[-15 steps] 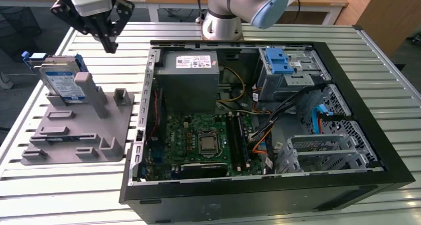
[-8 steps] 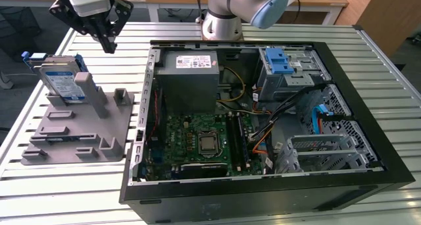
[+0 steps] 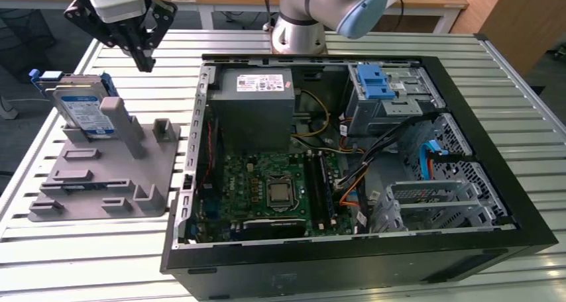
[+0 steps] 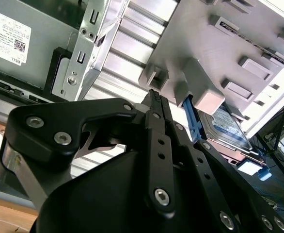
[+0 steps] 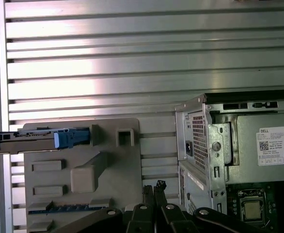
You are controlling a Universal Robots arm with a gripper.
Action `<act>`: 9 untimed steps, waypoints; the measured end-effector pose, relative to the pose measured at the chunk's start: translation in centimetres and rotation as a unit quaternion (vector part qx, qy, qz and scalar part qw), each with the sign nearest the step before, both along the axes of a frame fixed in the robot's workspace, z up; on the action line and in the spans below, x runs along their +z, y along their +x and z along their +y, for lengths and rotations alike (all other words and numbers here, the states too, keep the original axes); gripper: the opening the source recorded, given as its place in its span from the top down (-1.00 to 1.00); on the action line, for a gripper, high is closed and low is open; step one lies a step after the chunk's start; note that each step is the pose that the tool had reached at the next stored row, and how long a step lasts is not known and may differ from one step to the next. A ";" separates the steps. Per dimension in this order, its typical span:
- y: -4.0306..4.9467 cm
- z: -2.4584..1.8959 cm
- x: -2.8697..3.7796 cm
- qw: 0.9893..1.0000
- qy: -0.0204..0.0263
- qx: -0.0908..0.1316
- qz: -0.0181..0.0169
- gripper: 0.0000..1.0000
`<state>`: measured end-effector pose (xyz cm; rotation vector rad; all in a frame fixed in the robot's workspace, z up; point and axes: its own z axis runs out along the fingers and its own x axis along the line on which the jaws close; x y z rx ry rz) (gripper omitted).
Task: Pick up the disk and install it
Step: 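Reach for the disk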
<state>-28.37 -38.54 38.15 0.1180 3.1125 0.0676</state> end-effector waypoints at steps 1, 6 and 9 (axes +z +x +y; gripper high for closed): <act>-0.04 0.00 -0.01 1.000 0.000 0.000 0.000 0.70; -0.23 0.00 -0.04 1.000 0.000 0.000 0.000 0.70; -0.34 0.00 -0.07 1.000 0.000 0.000 0.000 0.70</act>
